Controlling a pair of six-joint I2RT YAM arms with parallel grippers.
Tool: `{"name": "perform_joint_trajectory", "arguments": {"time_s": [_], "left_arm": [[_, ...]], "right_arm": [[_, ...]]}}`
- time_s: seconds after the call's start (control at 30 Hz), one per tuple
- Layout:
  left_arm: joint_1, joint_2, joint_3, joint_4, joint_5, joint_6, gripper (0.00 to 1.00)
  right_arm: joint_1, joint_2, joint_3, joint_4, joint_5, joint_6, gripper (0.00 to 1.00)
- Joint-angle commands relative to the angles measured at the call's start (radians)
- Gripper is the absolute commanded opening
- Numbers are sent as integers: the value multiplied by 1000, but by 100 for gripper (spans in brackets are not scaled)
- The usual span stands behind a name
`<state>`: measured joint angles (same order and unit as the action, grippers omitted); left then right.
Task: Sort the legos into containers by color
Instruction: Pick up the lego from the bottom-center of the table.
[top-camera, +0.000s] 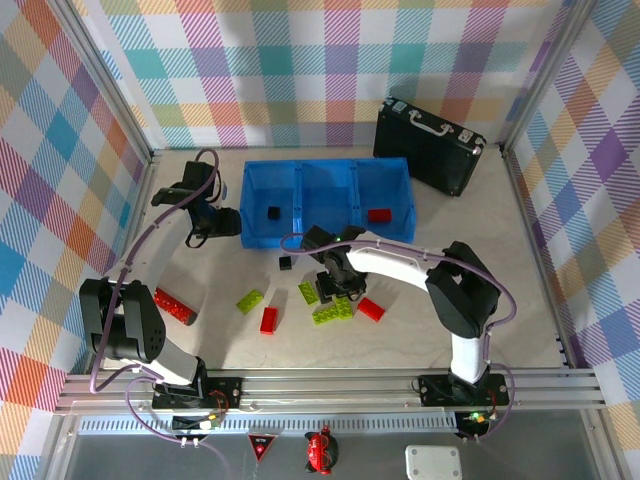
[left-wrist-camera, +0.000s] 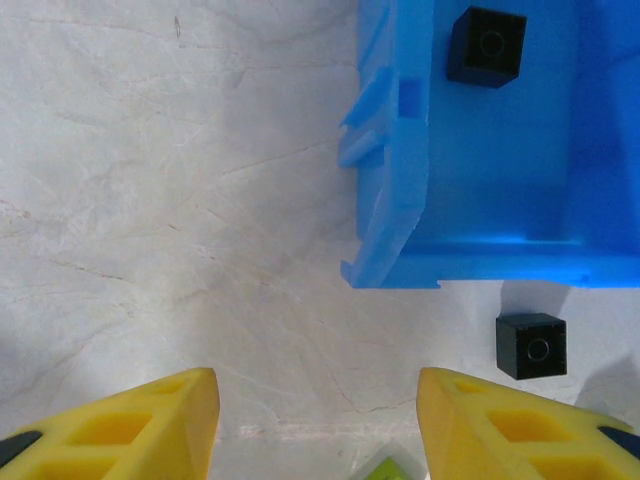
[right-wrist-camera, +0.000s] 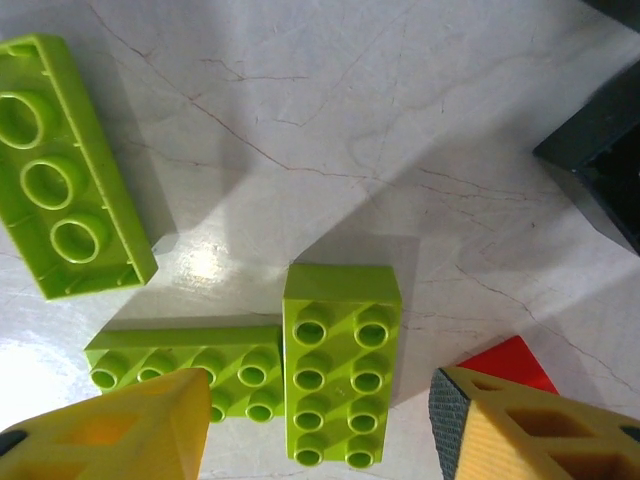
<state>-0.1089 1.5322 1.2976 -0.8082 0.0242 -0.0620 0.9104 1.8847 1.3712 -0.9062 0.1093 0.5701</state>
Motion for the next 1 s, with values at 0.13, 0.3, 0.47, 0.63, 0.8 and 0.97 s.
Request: {"name": "perform_joint_trajectory", "arguments": {"time_s": [0.13, 0.3, 0.47, 0.63, 0.8, 0.97], "left_arm": [[9, 0, -1, 1, -7, 14, 55], [9, 0, 1, 0, -6, 15, 55], [9, -12, -5, 4, -3, 18, 55], [9, -15, -2, 1, 0, 19, 55], [9, -13, -4, 3, 11, 20, 55], [9, -4, 0, -4, 15, 19, 55]], "right_arm": [[5, 40, 25, -1, 6, 24, 55], [5, 56, 23, 6, 1, 23, 51], [5, 72, 29, -1, 4, 19, 50], [5, 74, 30, -5, 7, 22, 46], [7, 74, 25, -2, 6, 28, 44], [7, 74, 25, -3, 6, 28, 40]]}}
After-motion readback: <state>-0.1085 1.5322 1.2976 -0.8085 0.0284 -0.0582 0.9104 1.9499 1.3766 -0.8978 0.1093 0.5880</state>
